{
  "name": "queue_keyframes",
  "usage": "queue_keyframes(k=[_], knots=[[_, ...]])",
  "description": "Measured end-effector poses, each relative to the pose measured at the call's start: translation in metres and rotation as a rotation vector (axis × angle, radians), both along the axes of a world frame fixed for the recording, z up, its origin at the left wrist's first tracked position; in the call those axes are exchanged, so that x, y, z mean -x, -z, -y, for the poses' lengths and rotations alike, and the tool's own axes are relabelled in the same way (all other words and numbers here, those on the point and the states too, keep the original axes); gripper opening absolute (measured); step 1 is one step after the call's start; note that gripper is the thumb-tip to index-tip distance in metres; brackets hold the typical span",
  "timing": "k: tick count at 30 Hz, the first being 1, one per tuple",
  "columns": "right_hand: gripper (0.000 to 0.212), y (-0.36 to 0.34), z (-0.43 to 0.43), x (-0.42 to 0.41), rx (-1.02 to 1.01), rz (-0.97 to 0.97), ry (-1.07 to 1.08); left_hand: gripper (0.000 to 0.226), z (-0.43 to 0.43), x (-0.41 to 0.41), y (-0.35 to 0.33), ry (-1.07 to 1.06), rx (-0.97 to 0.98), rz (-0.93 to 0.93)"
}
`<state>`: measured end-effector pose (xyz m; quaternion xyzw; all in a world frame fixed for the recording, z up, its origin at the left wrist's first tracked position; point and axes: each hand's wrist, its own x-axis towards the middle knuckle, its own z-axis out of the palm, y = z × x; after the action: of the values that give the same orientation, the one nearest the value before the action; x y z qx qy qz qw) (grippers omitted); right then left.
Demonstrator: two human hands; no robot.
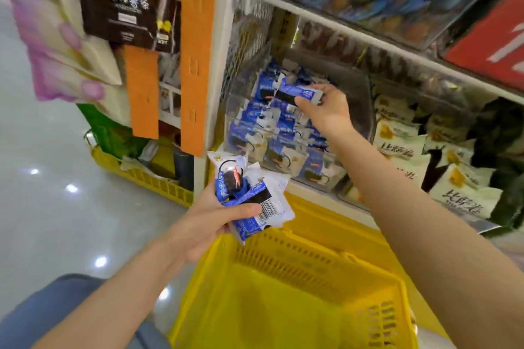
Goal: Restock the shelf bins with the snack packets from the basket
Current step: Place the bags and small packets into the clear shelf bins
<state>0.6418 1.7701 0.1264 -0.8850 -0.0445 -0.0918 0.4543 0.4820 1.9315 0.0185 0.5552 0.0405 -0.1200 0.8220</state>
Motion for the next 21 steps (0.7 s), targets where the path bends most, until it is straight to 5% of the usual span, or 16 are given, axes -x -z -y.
queue_keyframes(k=[10,13,18,21], knots=[[0.042,0.034,-0.045,-0.075,0.100,-0.126,0.016,0.072,-0.028,-0.022,-0.003,-0.026,0.097,0.034],[0.047,0.023,-0.043,-0.069,0.314,0.021,0.094,0.070,-0.031,-0.026,-0.005,-0.021,0.104,0.035],[0.008,0.025,-0.019,0.042,0.093,0.255,-0.145,0.074,-0.024,-0.032,-0.010,-0.012,0.148,0.026],[0.047,0.030,0.003,0.100,0.039,-0.031,-0.247,0.076,-0.012,-0.035,-0.016,0.009,0.146,0.028]])
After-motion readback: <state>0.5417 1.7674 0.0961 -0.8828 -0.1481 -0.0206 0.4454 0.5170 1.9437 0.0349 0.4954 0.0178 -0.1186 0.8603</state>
